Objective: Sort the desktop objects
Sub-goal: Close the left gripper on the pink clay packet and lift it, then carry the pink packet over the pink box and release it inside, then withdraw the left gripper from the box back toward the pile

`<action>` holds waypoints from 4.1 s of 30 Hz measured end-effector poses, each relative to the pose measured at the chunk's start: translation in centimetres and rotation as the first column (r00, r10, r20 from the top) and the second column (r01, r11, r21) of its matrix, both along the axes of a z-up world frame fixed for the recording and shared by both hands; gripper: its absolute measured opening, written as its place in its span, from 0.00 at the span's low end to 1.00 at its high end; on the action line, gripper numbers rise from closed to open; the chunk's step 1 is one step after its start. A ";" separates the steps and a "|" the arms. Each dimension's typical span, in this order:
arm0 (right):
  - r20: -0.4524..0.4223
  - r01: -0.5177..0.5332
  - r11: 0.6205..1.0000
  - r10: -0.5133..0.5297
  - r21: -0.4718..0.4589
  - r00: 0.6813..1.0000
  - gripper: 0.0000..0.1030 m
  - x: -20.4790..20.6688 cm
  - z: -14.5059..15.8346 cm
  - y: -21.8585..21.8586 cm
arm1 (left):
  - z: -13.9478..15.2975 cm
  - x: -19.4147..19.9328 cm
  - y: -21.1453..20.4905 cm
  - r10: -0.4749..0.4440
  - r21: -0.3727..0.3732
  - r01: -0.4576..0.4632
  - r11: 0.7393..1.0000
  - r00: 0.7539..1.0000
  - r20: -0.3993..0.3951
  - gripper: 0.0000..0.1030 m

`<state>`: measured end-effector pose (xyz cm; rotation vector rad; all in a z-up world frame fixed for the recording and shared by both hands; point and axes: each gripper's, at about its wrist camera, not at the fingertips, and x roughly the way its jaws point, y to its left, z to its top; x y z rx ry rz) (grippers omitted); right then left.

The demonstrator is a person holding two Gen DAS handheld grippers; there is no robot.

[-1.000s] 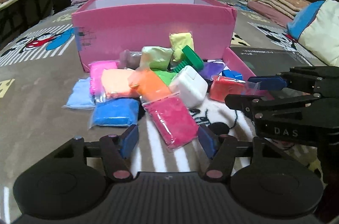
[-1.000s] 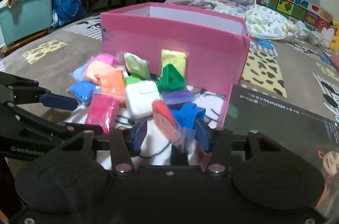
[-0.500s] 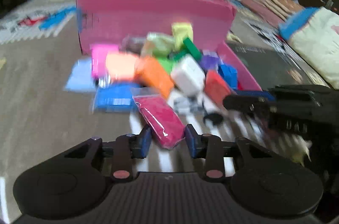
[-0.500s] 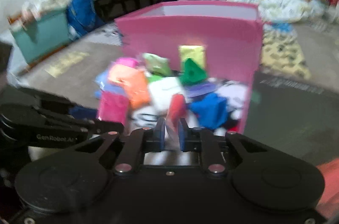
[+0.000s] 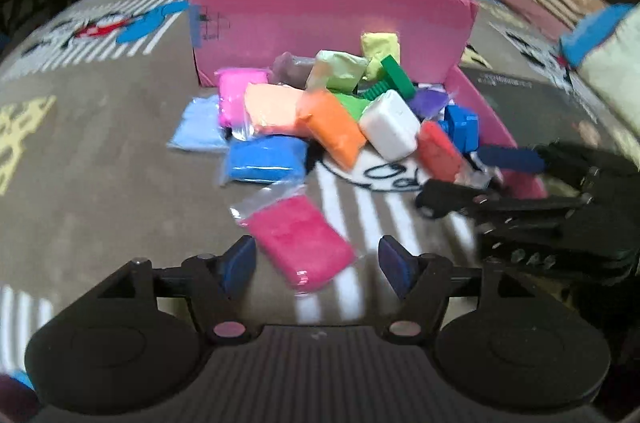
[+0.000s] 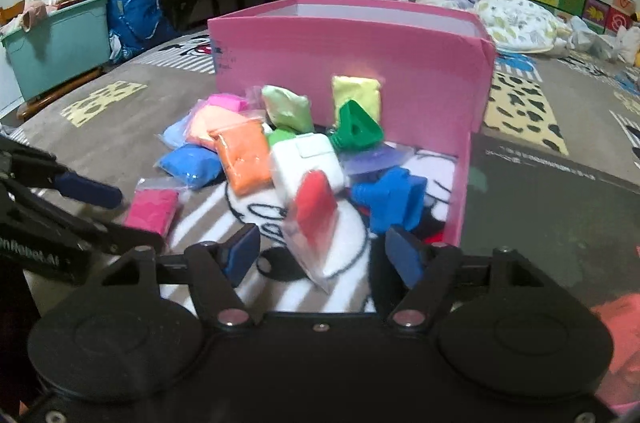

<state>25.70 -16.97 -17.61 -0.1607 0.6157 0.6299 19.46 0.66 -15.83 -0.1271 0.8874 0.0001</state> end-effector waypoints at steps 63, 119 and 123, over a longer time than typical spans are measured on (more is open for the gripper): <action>-0.114 0.014 0.994 -0.002 0.104 0.993 0.14 2.3 -1.4 -1.2 | 10.6 17.5 4.3 0.005 0.061 -0.016 0.998 0.984 0.176 0.37; -0.082 0.058 0.984 -0.045 0.170 0.996 0.14 1.5 -1.3 -1.9 | 11.9 14.9 -0.1 -0.068 0.234 0.049 0.971 0.995 0.074 0.67; -0.044 0.053 0.981 -0.046 0.188 0.998 0.14 0.2 -1.0 -2.0 | 12.5 11.6 -0.4 -0.084 0.245 0.059 0.968 0.992 0.092 0.67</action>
